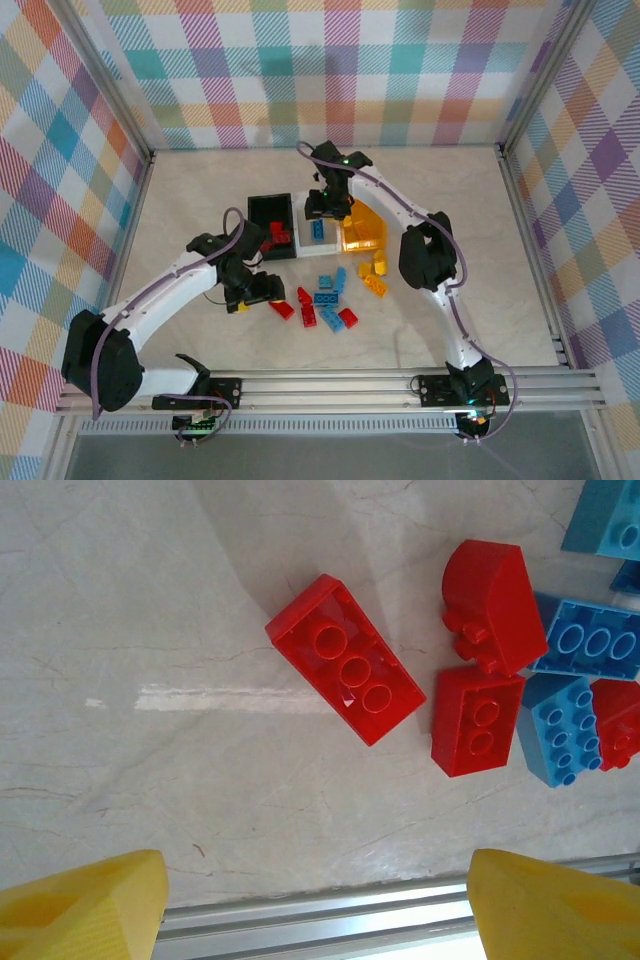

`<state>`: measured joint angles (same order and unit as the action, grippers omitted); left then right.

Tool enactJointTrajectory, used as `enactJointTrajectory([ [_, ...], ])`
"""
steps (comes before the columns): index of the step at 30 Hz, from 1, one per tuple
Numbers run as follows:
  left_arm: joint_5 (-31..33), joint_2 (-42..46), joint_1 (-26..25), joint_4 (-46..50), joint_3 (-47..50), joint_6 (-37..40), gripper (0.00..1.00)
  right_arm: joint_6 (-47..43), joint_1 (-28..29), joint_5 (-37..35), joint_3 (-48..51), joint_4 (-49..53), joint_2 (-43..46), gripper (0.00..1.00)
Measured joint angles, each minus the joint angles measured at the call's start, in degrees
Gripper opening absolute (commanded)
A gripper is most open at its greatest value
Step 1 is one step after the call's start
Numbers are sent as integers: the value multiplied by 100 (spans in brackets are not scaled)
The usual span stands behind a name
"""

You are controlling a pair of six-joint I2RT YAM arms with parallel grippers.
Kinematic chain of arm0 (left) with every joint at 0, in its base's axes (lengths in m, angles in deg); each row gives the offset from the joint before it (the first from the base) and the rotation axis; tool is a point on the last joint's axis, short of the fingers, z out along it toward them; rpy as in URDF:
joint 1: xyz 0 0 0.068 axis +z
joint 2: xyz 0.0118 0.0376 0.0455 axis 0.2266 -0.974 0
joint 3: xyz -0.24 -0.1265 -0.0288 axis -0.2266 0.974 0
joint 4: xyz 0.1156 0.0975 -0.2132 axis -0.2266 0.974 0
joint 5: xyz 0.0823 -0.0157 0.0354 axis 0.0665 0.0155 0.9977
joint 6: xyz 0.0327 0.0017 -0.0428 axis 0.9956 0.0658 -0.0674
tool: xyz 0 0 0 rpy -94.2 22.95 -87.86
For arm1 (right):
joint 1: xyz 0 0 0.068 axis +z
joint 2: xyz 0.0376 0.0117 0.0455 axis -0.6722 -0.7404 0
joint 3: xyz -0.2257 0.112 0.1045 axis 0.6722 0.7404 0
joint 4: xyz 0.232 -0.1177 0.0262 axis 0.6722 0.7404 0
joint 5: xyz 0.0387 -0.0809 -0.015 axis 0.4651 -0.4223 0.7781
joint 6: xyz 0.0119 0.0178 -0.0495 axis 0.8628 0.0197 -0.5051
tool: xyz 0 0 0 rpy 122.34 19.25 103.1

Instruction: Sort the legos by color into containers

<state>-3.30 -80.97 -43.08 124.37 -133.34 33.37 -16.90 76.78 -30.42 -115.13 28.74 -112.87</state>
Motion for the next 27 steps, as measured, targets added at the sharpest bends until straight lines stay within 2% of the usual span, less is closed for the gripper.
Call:
enactJointTrajectory([
  [7,2,-267,0,-323,140,-201,78,-2,-42,13,136,-39,90,55],
  [10,-2,-306,11,-494,240,-323,77,28,9,-24,1128,-164,752,55],
  [16,-50,-496,70,-905,374,-557,76,437,326,-153,3661,-299,2800,51],
  [18,-76,-533,118,-973,374,-623,76,586,428,-146,4207,-363,3152,50],
  [22,-155,-544,208,-1093,376,-671,76,752,542,-173,4789,-549,3139,48],
  [27,-221,-544,293,-1088,376,-669,76,837,564,-221,4850,-870,2778,47],
])
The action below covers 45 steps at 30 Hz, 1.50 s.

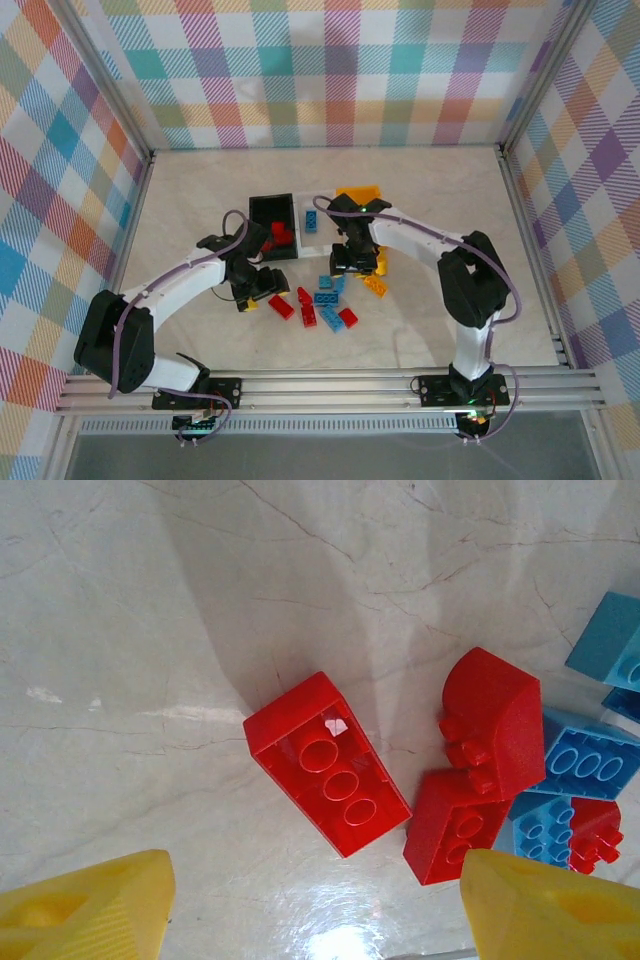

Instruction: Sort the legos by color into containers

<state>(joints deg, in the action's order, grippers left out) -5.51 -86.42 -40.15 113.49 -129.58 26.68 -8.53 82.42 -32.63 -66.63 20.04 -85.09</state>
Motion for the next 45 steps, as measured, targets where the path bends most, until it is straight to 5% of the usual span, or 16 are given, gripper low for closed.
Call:
enactJointTrajectory([
  [17,-83,282,199,109,120,55,76,37,31,-184,-295,-361,-953,34],
  [22,-109,236,214,103,120,127,76,55,31,-234,-293,-354,-938,24],
  [31,-190,70,221,35,120,175,76,52,31,-341,-341,-31,-138,24],
  [37,-219,70,223,35,120,175,75,-81,24,-341,-1937,308,-291,24],
  [45,-199,72,223,46,151,153,76,-448,-138,-361,-4214,455,-1897,25],
])
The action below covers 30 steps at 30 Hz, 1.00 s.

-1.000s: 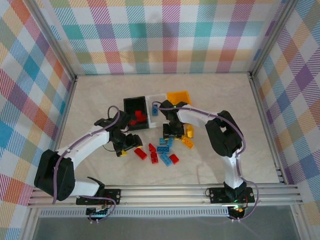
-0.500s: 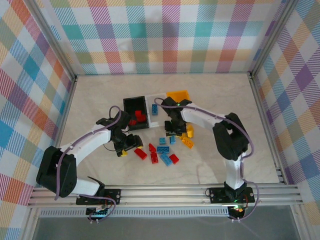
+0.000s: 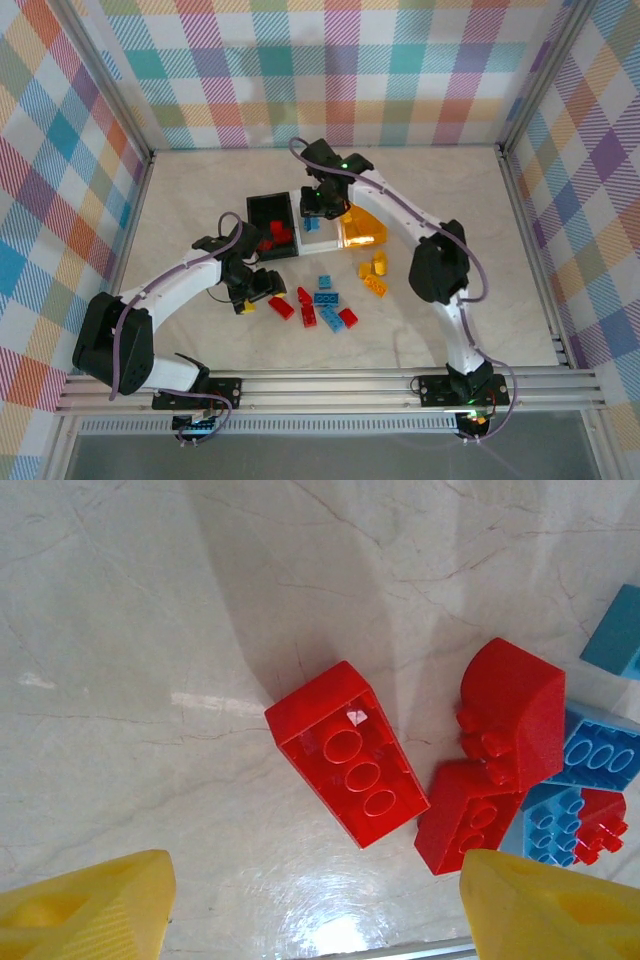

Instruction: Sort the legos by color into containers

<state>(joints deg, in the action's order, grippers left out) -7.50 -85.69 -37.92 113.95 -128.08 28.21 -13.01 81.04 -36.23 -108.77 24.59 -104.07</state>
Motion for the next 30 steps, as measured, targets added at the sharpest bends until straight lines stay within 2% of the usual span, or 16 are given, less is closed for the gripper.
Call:
enactJointTrajectory([
  [4,66,0,0,15,37,-22,75,-92,-166,20,-481,133,-697,26],
  [7,138,7,0,44,42,-92,75,-133,-245,46,-629,201,-960,32],
  [13,229,7,0,35,59,-273,76,-155,-315,133,-796,264,-1069,45],
  [17,256,-105,0,-22,76,-431,76,-201,-310,168,-778,330,-984,46],
  [21,295,-348,-4,-85,87,-605,76,-197,-310,205,-11,273,-286,47],
  [30,439,-787,-234,-494,142,-1241,77,50,-240,393,2911,-251,2406,48],
])
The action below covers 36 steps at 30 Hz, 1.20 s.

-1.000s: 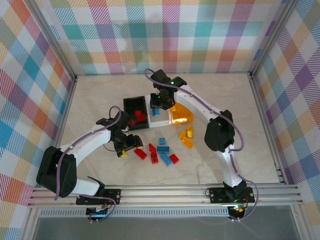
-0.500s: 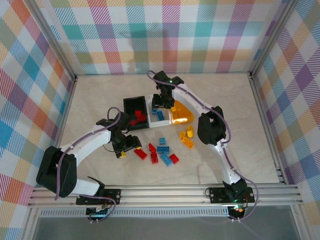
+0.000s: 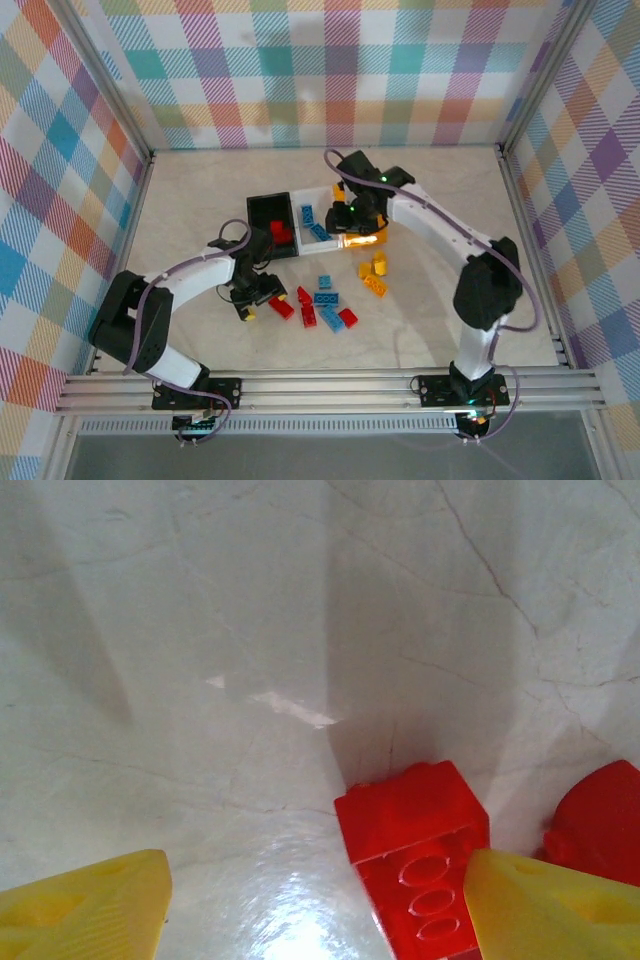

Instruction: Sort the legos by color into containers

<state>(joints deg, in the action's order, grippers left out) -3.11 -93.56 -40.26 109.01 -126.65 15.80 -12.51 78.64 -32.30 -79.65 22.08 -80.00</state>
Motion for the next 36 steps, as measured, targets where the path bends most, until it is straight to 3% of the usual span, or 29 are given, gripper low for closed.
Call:
enactJointTrajectory([
  [5,4,-234,-96,-136,-120,-162,78,192,44,44,1082,-179,518,48],
  [13,0,-767,-127,-229,-529,-216,77,348,48,59,1670,-308,758,48],
  [18,11,-946,-127,-15,-688,-229,70,396,48,59,1757,-378,1023,48],
  [21,55,-1005,-127,94,-741,-236,58,411,48,59,1816,-389,1097,48],
  [31,142,-1027,-127,212,-750,-238,51,409,48,52,1840,-387,1104,47],
  [36,166,-1027,-127,282,-750,-212,37,409,48,55,1840,-387,1104,47],
])
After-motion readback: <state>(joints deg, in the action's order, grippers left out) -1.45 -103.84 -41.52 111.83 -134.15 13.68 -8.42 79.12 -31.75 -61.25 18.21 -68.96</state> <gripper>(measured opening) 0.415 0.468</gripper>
